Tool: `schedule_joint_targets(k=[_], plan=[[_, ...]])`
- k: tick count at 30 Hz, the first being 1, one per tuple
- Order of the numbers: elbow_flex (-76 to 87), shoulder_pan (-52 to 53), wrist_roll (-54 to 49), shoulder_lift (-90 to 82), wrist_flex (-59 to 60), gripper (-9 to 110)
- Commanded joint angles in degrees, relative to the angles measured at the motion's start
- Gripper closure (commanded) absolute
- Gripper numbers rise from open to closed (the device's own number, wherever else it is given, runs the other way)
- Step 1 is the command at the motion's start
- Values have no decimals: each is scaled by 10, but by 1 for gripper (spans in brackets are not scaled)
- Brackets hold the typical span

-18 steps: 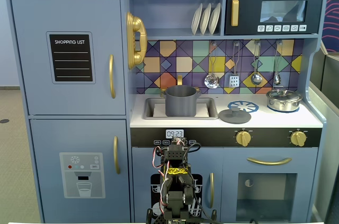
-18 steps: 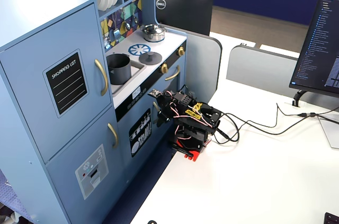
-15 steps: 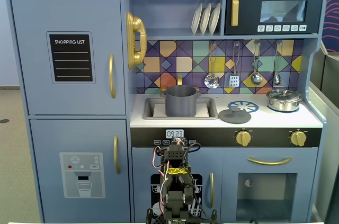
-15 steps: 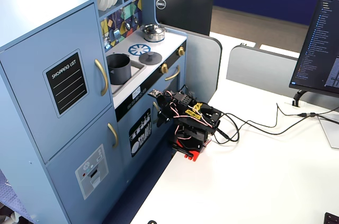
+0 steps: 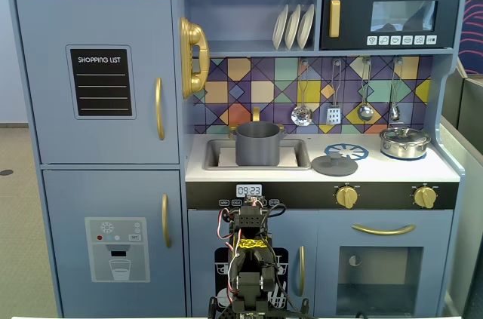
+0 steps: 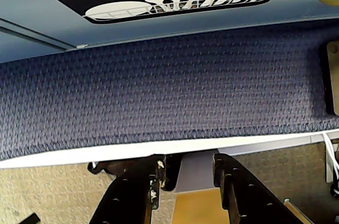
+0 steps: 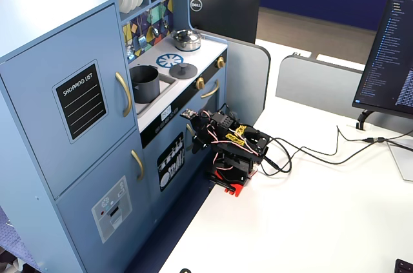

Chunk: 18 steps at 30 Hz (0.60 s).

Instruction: Pick up the lid from the counter and put it on the gray recipient

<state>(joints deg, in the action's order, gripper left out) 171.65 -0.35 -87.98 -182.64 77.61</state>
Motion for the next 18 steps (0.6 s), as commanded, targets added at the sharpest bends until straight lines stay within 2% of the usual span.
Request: schedule_joint_targets(k=[1,7,11,14,18], plan=[[-72,-1,-14,33,69,102],[-417,0,0,250,67,102],[-627,12,-33,341,73,102],[-717,8,-46,374,83,102],[-755,17,-45,384,97,102]])
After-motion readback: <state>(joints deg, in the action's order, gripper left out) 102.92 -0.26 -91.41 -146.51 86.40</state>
